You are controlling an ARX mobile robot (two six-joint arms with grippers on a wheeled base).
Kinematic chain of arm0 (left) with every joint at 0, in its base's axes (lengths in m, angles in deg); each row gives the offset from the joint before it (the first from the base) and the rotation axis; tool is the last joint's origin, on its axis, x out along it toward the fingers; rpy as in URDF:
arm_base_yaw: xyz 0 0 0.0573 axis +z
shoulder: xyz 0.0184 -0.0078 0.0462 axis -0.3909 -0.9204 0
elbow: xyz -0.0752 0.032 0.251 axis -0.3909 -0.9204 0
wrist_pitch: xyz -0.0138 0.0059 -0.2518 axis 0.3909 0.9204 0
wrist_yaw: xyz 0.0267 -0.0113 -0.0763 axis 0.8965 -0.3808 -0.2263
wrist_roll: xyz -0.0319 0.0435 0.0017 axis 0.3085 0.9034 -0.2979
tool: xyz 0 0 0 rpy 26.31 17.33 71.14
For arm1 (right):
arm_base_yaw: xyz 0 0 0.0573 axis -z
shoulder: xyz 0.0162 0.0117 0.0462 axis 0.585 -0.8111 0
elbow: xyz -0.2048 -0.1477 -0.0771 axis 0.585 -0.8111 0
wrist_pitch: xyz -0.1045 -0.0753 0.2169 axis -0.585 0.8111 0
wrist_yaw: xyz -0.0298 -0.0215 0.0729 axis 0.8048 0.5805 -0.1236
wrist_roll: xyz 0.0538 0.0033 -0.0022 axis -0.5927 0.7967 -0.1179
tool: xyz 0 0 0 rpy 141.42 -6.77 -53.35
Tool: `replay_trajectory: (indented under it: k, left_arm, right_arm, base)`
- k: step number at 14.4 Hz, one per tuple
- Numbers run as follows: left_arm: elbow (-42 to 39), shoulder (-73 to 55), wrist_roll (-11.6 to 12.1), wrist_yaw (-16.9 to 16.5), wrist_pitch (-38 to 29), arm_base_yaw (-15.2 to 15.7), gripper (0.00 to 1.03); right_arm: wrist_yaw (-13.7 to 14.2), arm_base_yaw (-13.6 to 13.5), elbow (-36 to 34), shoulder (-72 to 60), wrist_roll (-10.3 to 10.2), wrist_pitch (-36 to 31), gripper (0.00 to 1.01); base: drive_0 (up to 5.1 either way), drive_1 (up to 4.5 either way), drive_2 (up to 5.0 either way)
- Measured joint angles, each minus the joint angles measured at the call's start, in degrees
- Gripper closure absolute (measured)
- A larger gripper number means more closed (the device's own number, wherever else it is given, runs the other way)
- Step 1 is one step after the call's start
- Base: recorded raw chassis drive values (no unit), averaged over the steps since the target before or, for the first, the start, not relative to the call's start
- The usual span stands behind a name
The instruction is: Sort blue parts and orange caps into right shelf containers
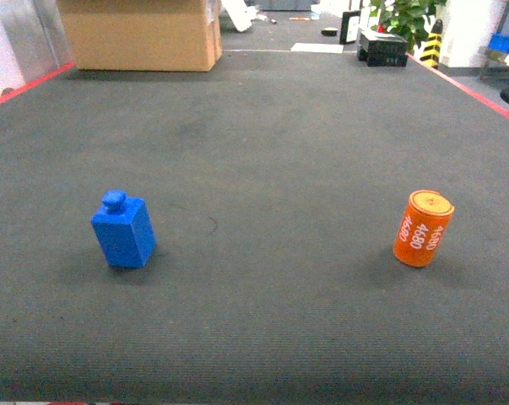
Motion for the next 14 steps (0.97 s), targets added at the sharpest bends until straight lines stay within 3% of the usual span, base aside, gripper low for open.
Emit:
replay_trajectory:
  k: [14]
  left_arm:
    - [0.00,0.00,0.00,0.02,0.02,0.00,0.05]
  right_arm:
    - [0.00,0.00,0.00,0.00,0.00,0.00,0.03]
  base:
    - [0.0,0.00,0.0]
